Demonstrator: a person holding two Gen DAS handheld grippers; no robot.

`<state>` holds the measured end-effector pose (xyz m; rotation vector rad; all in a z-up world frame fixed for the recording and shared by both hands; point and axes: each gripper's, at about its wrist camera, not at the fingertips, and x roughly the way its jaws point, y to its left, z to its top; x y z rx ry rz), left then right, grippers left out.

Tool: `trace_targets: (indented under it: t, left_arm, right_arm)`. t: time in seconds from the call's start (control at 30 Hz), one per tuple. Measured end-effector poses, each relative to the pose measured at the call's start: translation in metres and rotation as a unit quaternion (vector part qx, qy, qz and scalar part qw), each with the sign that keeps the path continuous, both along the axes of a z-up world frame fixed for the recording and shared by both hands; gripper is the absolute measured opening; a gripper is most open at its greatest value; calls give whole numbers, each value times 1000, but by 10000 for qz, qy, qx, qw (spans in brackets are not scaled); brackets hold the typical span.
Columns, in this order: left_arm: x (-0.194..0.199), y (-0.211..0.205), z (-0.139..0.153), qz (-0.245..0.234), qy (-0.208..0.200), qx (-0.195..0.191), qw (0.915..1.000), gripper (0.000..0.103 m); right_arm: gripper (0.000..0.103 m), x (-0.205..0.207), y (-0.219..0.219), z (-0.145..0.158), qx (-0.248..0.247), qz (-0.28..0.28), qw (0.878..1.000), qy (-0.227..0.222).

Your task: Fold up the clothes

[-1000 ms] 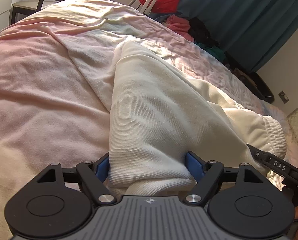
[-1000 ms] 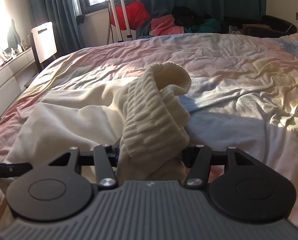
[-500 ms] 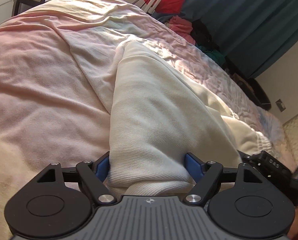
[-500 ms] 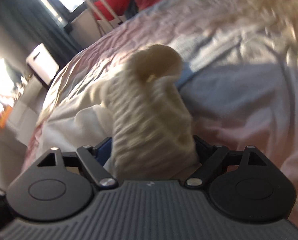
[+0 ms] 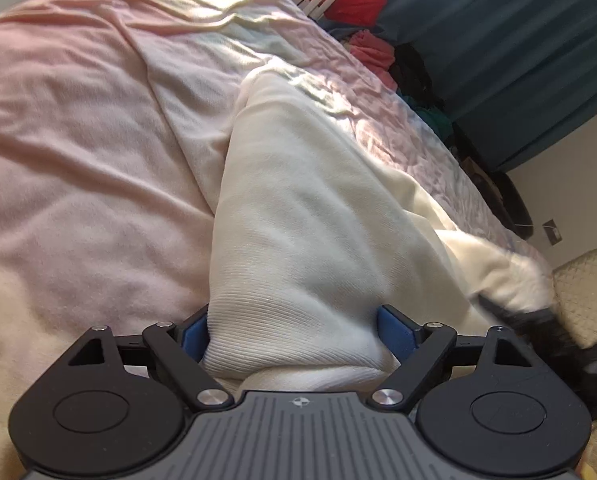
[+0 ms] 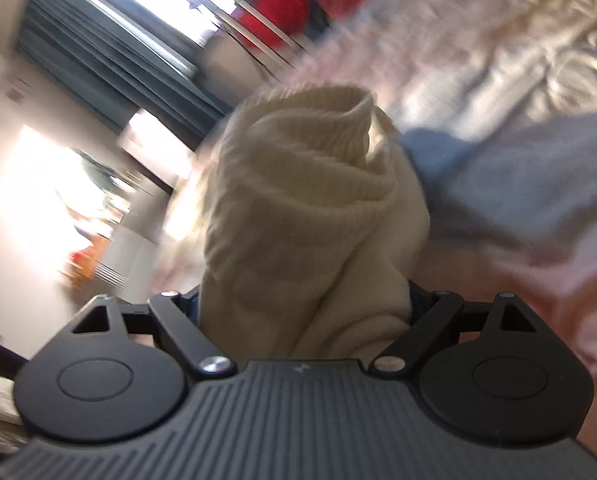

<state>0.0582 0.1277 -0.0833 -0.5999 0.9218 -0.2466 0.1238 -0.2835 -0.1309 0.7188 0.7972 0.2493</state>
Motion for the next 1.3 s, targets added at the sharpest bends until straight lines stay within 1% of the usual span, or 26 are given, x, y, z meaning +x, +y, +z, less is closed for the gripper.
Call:
trace_targets:
  t: [0.07,0.1,0.13,0.17,0.2,0.23,0.27,0.3,0.33,0.37,0.4,0.47,0.63,0.8,1.0,1.17,1.3]
  left_arm:
    - [1,-1,-1,-7,-8,-2,10000,88]
    - [1,-1,-1,-11,-11,-3,10000,88]
    - [1,-2,-2,-14,-15,-4,10000,85]
    - [1,-2,-2,-18,-19,-5,10000,81]
    - [2,-3,-3,-22,-23,-6,10000,79]
    - [2,-3,-3,-25,-26,-7,10000,74]
    - [2,-3,-3,-26,-47,-14,10000,68]
    - [-1,-3,0,-18,-118,-39,9999,65]
    - [-3,-2,2,-10,-188,-64,9998,57]
    - [-5,-1,5,-4,-259,-94,9996,54]
    - [-7,0,8,-3,-330,-142,9994,52]
    - [-10,4,13,8,-487,-251,9985,47]
    - [-19,10,33,-5,-859,-524,9949,44]
    - [-21,5,56,12,-1029,-514,9934,43]
    - [-20,-6,83,12,-1199,-496,9915,42]
    - [-9,-30,104,-77,-1365,-380,9899,41]
    - [4,-55,123,-161,-1647,-268,9858,41]
  right_arm:
    - [85,5,6,-19,-295,62,9987,404]
    - [84,6,7,-23,-331,74,9985,431]
    - [82,5,9,-21,-377,68,9985,394]
    - [75,4,11,-19,-425,56,9985,352]
    - [65,1,12,-14,-483,23,9984,287]
    - [59,-1,14,-9,-532,-11,9983,216]
    - [50,-4,14,-4,-546,-47,9984,119]
    - [45,-7,15,2,-548,-84,9985,17]
    - [43,-10,15,7,-552,-117,9984,-82]
    - [40,-12,16,12,-565,-133,9982,-167]
    - [39,-14,16,16,-576,-141,9979,-248]
    - [38,-17,13,25,-564,-152,9974,-419]
    - [36,-18,6,43,-262,-177,9962,-806]
    - [36,-24,1,59,-108,-168,9940,-1079]
    - [35,-25,-8,77,38,-238,9914,-1286]
    - [35,-28,-24,92,124,-400,9880,-1487]
    - [35,-27,-44,103,215,-555,9841,-1672]
